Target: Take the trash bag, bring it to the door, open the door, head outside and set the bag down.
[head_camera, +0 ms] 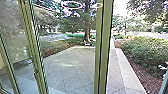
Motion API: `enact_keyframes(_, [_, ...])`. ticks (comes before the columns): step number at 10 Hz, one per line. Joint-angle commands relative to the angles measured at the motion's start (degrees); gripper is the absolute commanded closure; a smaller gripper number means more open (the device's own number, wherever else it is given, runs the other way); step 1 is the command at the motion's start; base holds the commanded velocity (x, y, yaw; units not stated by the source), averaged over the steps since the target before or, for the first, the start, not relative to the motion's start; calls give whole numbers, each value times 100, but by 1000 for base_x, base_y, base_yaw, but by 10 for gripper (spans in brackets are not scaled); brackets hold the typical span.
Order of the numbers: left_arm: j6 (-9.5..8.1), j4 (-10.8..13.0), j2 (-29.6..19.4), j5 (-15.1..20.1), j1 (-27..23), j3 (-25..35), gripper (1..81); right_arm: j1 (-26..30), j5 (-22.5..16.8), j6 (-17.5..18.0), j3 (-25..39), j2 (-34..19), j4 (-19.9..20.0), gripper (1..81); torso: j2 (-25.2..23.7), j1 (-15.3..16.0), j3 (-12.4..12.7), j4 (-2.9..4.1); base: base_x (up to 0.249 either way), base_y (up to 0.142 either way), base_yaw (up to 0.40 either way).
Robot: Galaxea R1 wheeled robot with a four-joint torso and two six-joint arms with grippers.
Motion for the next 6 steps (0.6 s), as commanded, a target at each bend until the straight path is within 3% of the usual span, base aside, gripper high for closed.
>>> enact_keyframes(1, [35,42,-22,287,-371,-4,811,329,-302,-32,23,28,-33,10,0,0,0,0,0,0,-181])
enact_keyframes(6, [35,42,-30,287,-371,-12,811,337,-310,-32,23,63,-33,10,0,-5,0,2,0,0,-209])
